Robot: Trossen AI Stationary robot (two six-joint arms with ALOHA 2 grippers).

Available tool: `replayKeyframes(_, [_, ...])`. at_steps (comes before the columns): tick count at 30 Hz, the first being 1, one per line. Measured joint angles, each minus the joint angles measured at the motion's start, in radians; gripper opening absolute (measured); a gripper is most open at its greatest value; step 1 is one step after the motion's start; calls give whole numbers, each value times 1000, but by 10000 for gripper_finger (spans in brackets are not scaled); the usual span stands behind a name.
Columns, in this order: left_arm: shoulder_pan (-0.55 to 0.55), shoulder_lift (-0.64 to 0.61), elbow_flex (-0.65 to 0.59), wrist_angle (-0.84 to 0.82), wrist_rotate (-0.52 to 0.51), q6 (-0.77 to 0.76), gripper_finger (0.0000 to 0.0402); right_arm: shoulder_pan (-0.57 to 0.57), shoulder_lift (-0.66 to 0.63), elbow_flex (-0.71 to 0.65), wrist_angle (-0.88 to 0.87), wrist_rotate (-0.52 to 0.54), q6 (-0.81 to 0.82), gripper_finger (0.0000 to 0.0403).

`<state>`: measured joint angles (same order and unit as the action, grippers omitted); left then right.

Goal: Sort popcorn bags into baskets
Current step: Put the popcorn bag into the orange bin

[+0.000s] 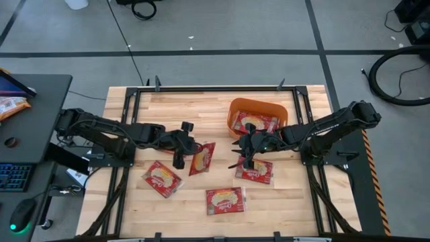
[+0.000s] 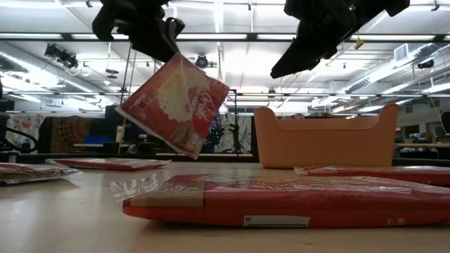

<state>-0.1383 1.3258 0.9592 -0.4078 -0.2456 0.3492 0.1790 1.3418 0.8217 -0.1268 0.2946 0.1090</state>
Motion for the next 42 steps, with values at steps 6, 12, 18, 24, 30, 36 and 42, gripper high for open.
replayKeyframes(6, [-11,0,0,61,2,214,5,-35,0,-9,9,-39,24,134])
replayKeyframes(12, [-1,0,0,124,42,346,5,-67,0,-9,39,-114,30,149])
replayKeyframes(18, [5,0,0,173,75,416,5,-86,0,-9,45,-114,24,167])
replayKeyframes(24, [5,0,0,210,76,449,5,-89,0,-10,79,-117,19,180])
replayKeyframes(30, [5,0,0,260,76,467,5,-108,0,-10,105,-149,14,193])
replayKeyframes(36, [5,0,0,291,76,485,5,-142,0,9,105,-195,11,207])
replayKeyframes(42, [8,0,0,302,68,491,5,-162,0,12,82,-322,21,208])
